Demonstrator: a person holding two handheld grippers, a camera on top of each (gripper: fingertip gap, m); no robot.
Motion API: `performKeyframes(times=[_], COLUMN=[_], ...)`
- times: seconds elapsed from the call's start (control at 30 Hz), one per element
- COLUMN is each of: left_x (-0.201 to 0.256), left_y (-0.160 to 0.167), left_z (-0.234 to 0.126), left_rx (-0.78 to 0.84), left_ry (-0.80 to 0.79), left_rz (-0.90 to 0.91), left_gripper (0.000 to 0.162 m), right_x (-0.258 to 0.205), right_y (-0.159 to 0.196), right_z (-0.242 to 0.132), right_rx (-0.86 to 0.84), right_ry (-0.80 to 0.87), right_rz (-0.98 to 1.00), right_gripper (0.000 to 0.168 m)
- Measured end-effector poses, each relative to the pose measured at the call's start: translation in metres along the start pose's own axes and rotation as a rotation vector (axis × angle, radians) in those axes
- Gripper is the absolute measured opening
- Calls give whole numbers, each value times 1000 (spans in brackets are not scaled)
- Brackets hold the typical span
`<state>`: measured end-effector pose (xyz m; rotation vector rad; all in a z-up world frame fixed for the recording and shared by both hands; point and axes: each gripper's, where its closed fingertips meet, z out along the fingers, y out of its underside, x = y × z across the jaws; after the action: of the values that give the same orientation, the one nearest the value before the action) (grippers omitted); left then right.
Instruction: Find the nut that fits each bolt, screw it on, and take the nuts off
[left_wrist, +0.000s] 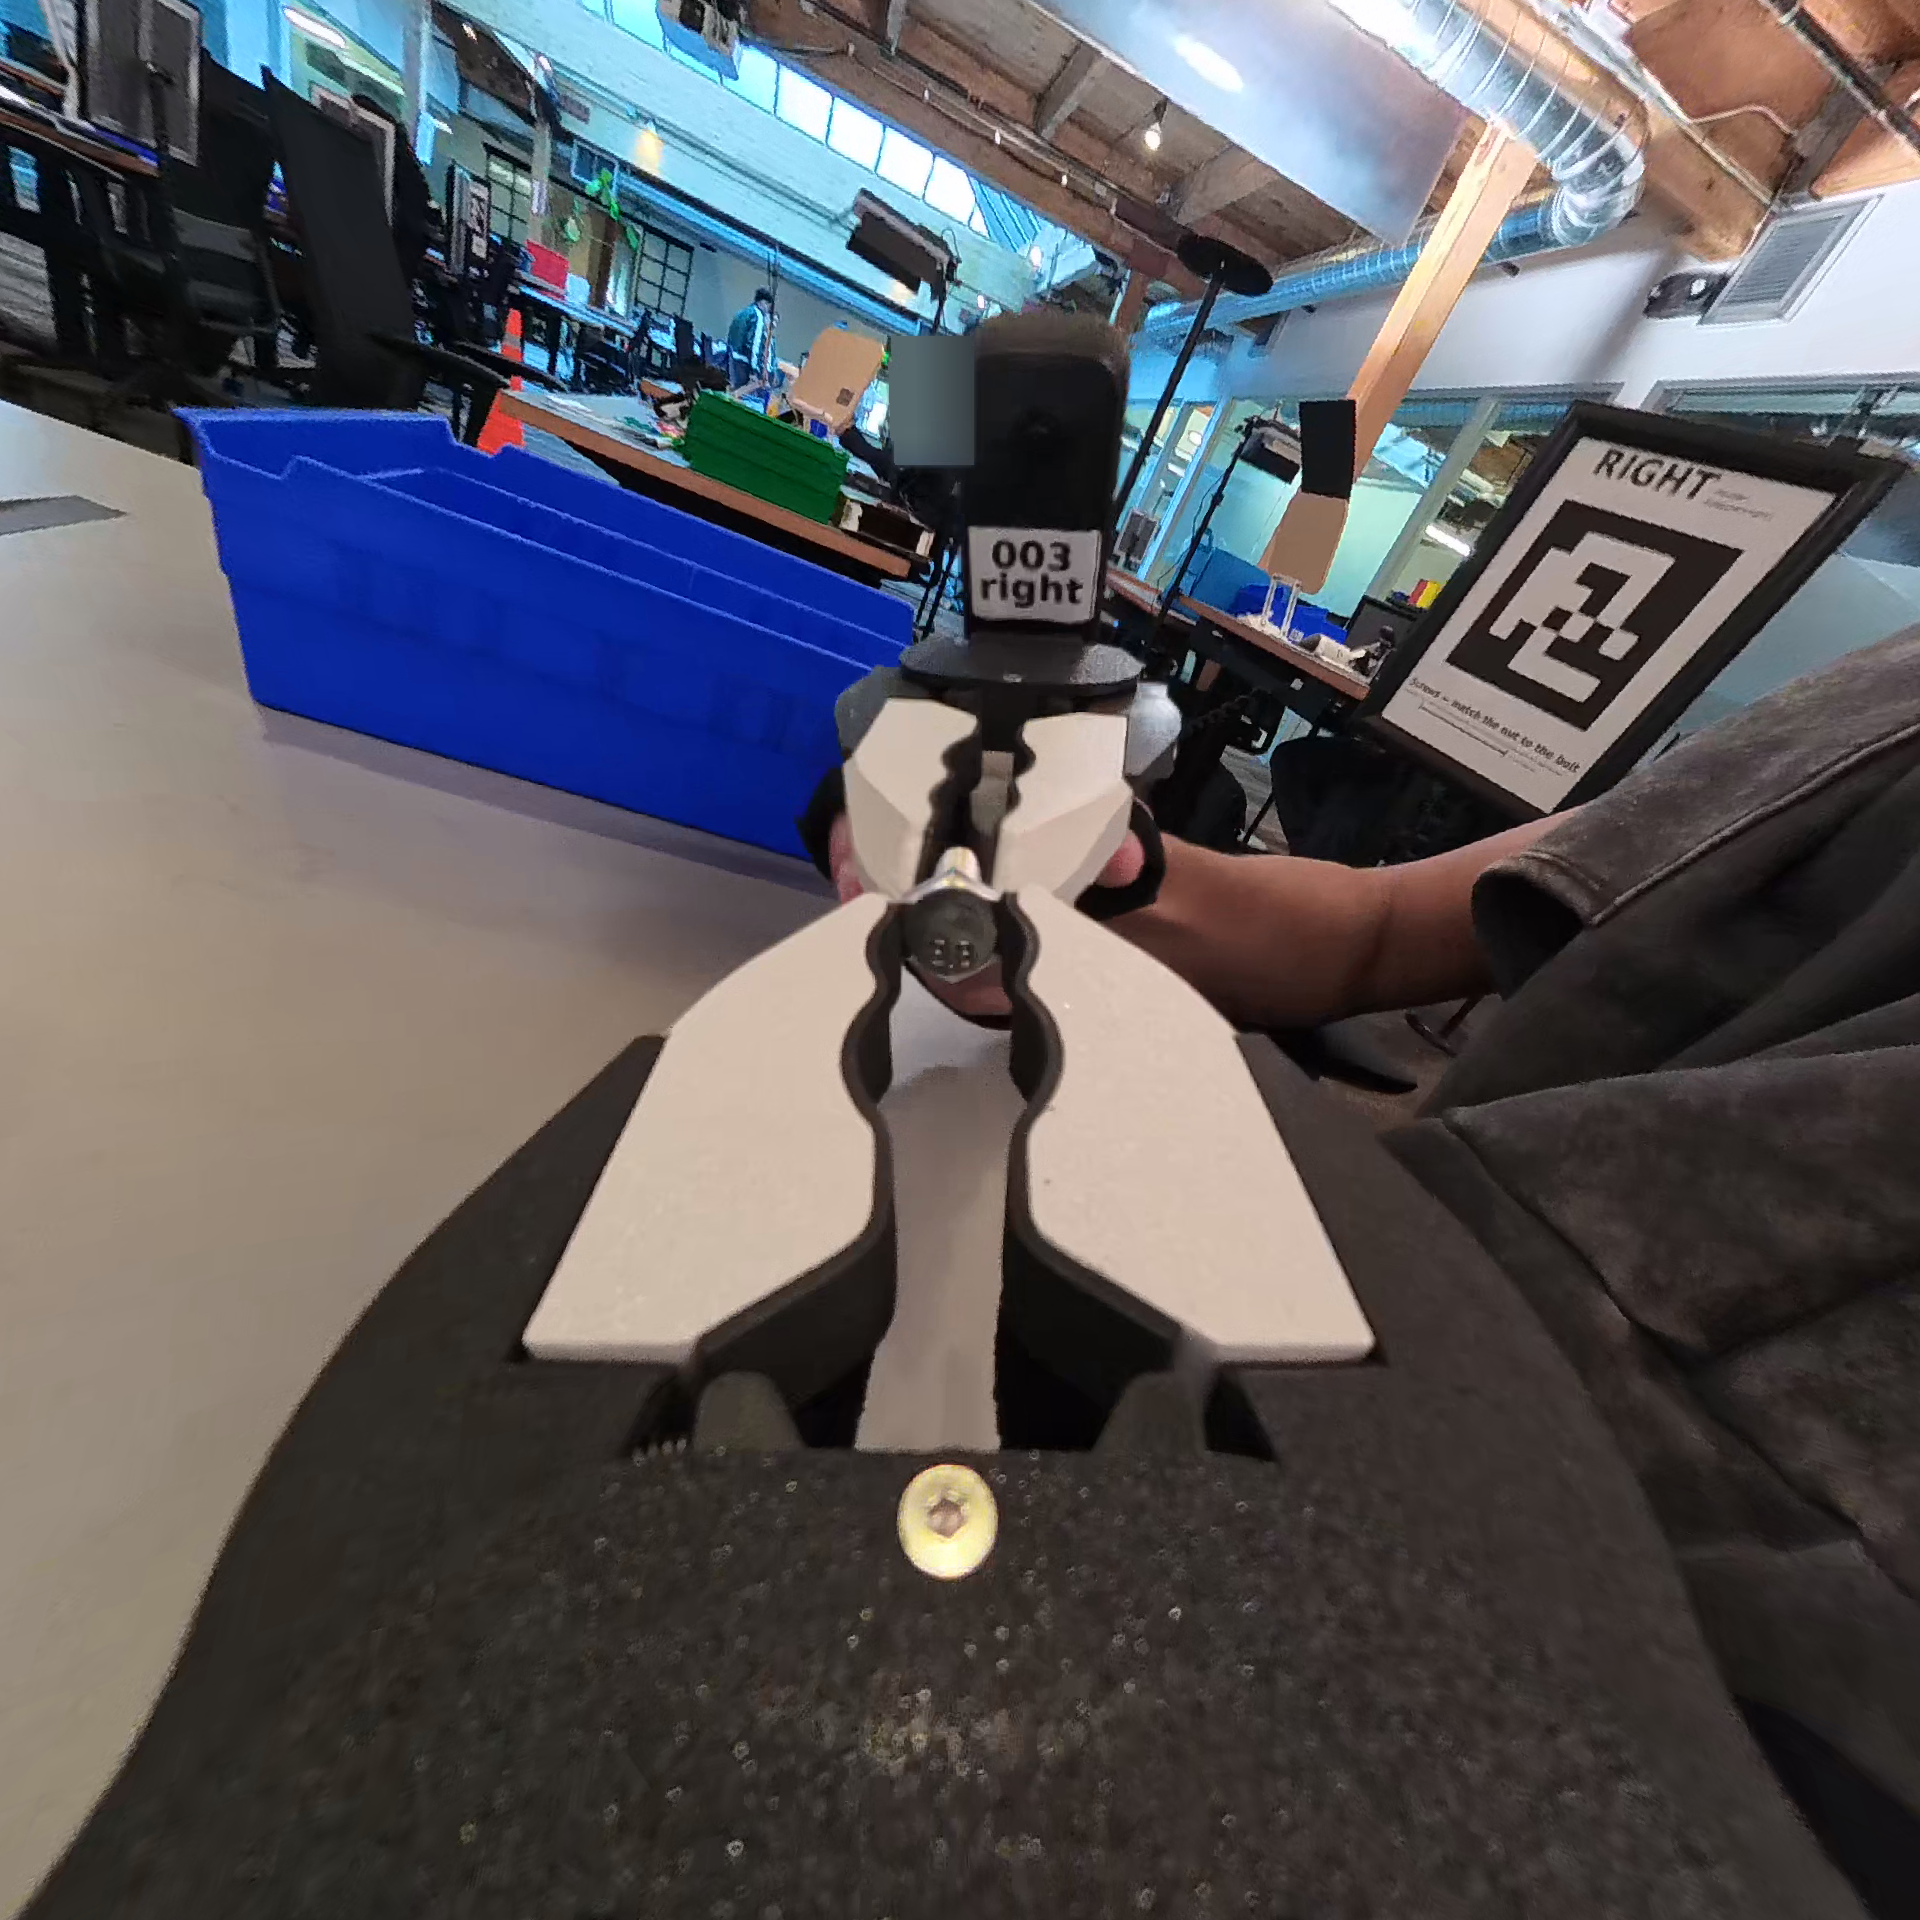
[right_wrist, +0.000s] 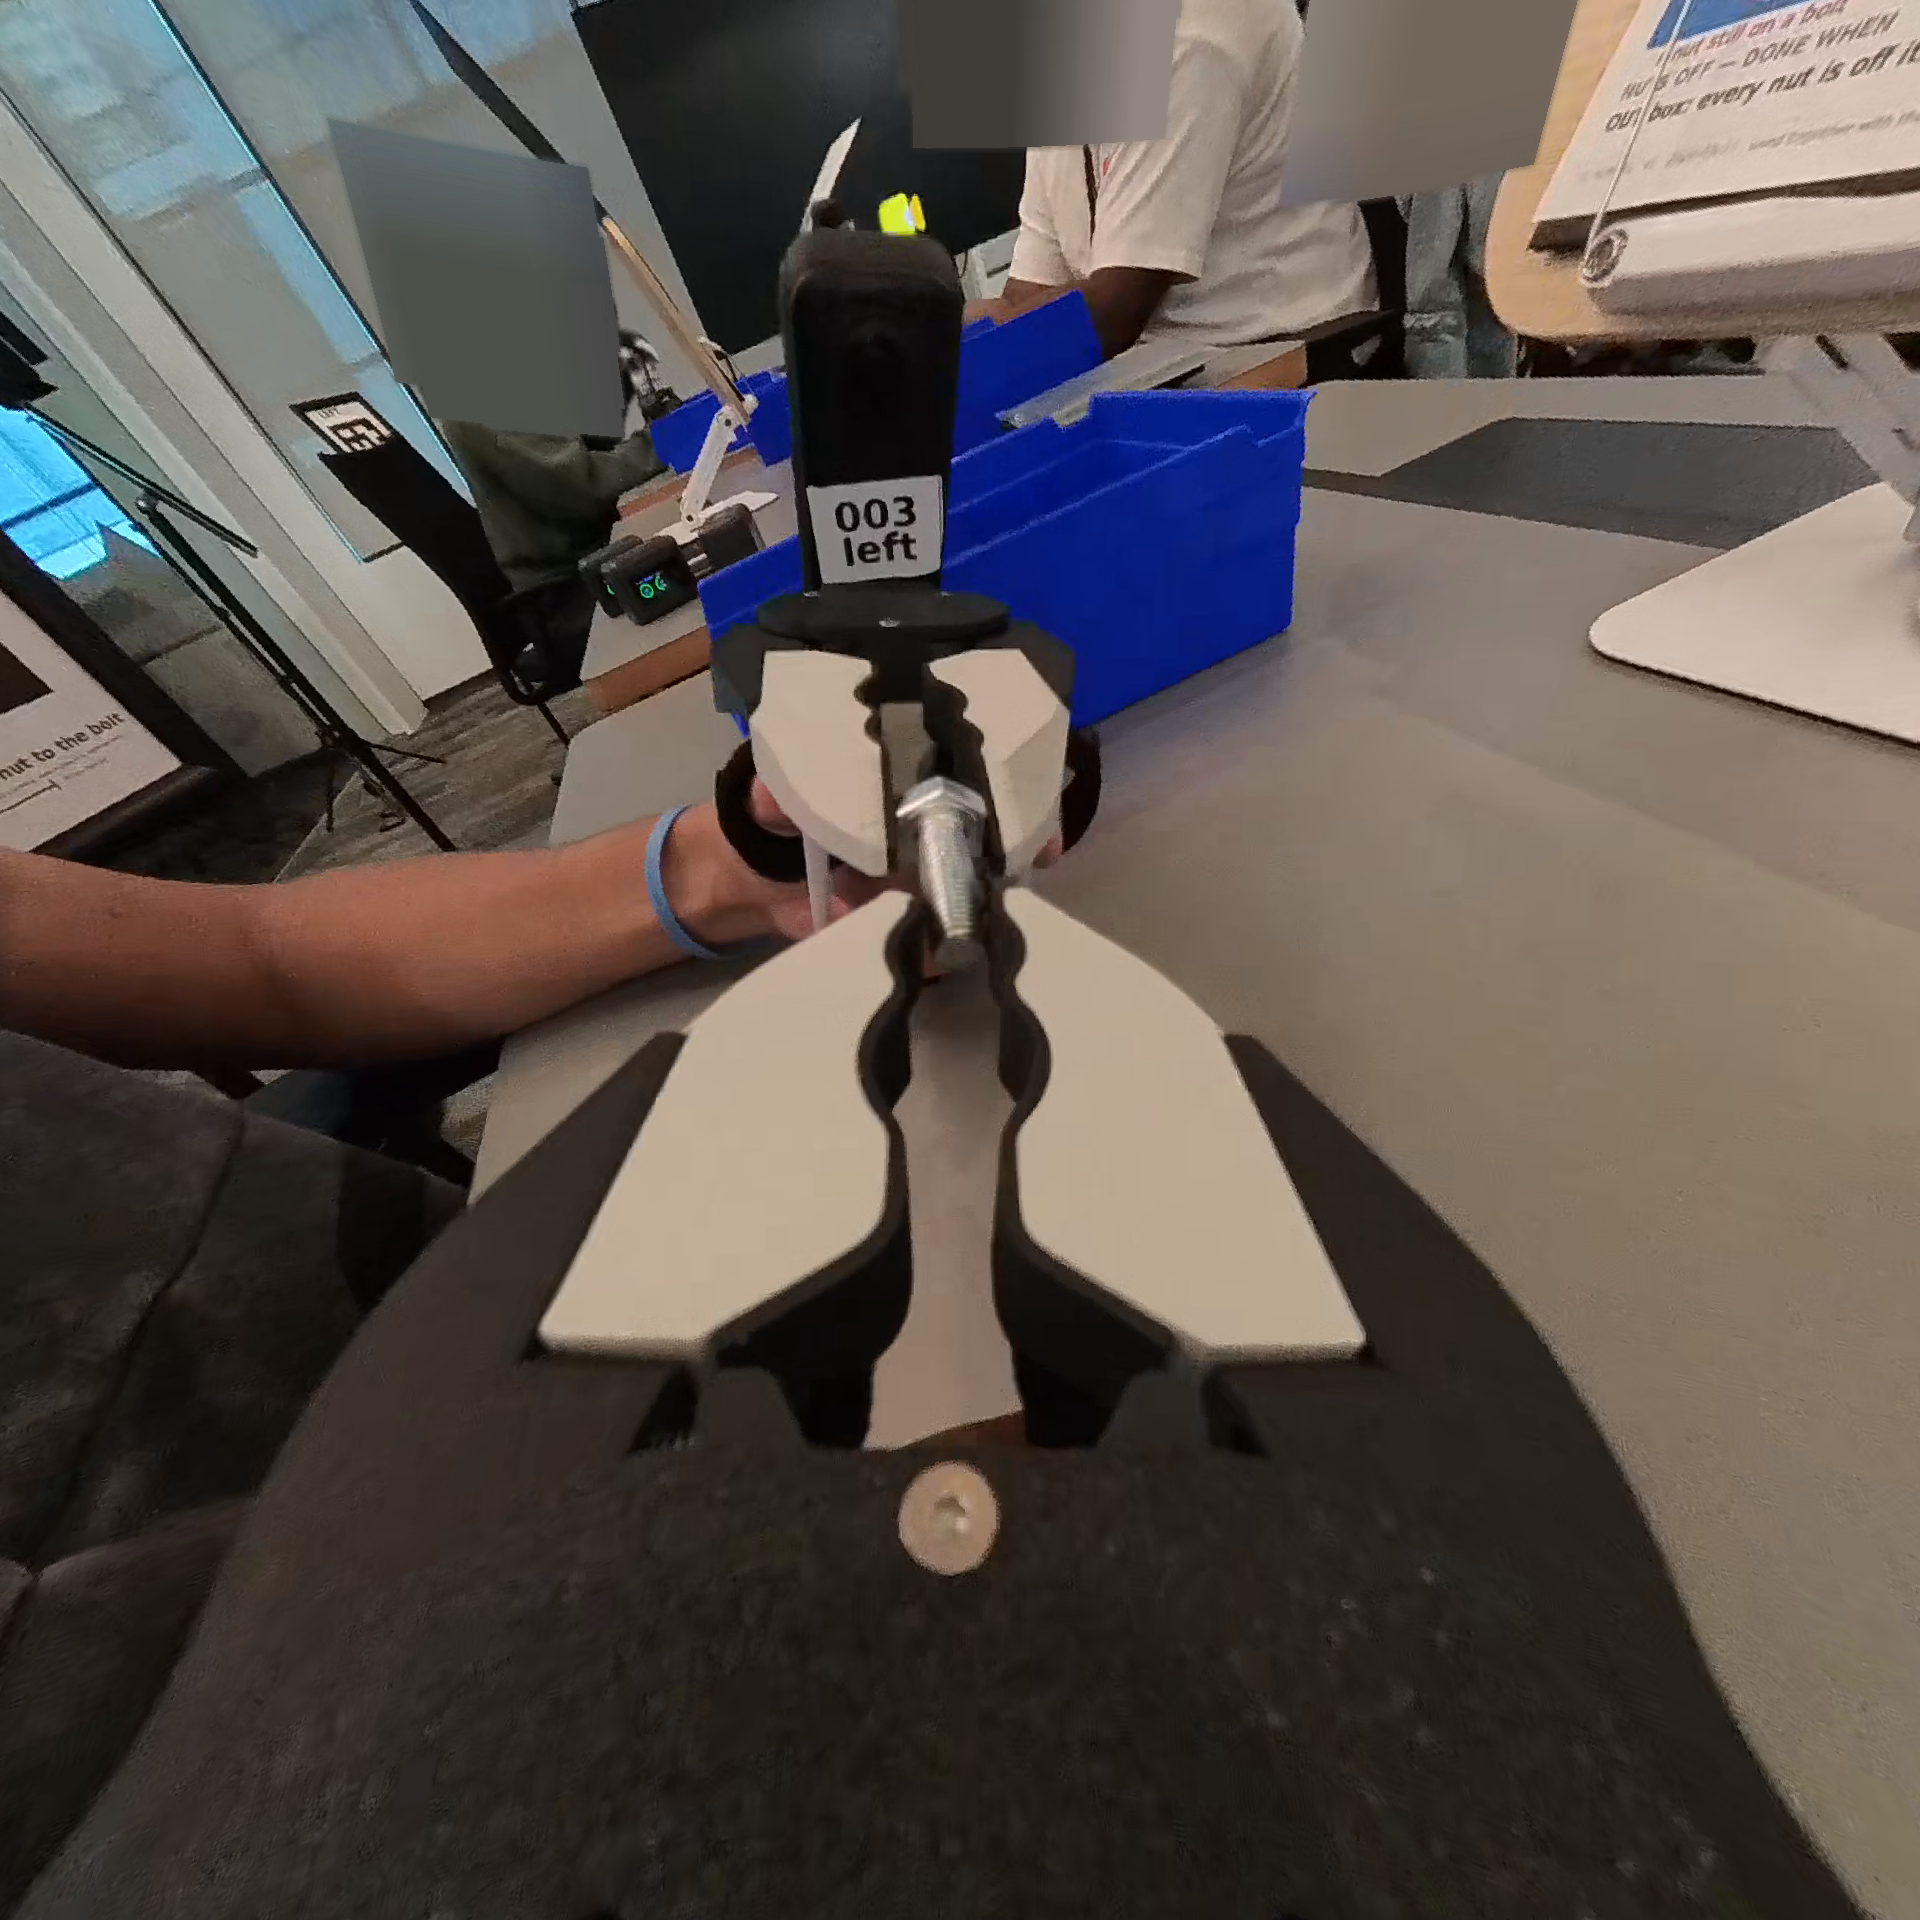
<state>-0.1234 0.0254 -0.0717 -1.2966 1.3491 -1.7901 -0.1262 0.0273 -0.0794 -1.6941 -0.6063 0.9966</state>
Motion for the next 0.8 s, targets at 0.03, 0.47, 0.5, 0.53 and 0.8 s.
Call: performKeyframes(times=[0.03, 0.47, 0.5, 0.53, 0.8], left_x=[0, -16, -18, -20, -25], left_y=[1, -15, -15, -15, -9], left_z=[1, -13, -13, -14, -12], left_rx=[-5, 100, 100, 102, 86], left_ry=[-1, -108, -122, -129, -146], left_rz=[3, 7, 5, -2, -31], left_gripper=[18, 37, 37, 37, 34], right_x=[1, -2, -1, 3, 97], right_y=[0, -39, -54, -72, -50], right_z=[0, -35, -48, -67, -250], right_rx=[8, 54, 70, 93, -259], right_ry=[-2, 83, 134, 200, 782], right_rz=[-2, -74, -99, -129, 41], right_gripper=[11, 10, 10, 10, 10])
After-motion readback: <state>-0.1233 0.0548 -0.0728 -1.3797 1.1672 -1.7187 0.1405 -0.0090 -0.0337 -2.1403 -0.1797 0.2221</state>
